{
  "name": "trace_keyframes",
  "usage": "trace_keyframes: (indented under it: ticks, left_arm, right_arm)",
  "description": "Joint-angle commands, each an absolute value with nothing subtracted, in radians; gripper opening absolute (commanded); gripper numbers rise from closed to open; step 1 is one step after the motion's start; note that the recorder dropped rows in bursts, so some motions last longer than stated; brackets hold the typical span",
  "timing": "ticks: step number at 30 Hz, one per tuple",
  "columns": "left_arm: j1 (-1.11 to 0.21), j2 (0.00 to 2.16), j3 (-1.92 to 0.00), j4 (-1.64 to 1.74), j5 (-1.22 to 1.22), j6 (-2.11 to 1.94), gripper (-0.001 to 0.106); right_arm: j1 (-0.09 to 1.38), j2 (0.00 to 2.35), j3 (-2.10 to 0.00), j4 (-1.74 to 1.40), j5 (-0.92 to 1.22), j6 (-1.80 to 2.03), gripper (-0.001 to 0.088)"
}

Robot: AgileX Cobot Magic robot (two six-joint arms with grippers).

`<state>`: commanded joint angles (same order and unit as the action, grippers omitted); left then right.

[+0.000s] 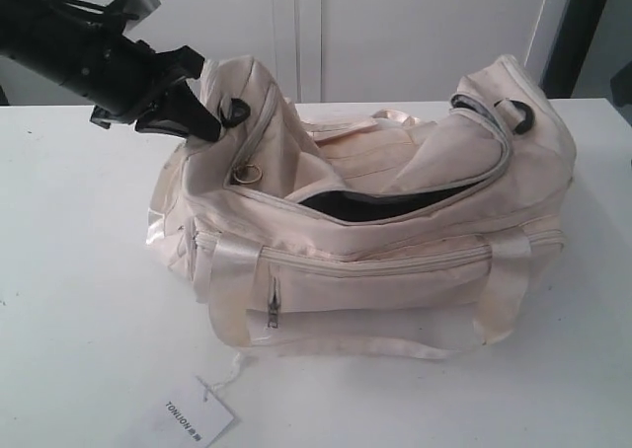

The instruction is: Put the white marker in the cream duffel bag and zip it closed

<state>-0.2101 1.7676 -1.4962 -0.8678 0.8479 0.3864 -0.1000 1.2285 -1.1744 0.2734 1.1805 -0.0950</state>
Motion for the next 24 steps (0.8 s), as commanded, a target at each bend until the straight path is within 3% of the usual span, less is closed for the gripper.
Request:
trace_keyframes:
  ticks: [15,24]
  left_arm:
    - [-0.102,1.768,-1.496,-1.019,1.039,0.594,0.000]
    - [-0.102,1.768,-1.496,-1.019,1.042,0.632,0.000]
  right_arm:
    - [-0.100,1.229,-1.173,0.304,1.177,-0.095,0.0000]
    - [-0.100,1.229,-1.173,0.641,1.171,-0.309,0.0000]
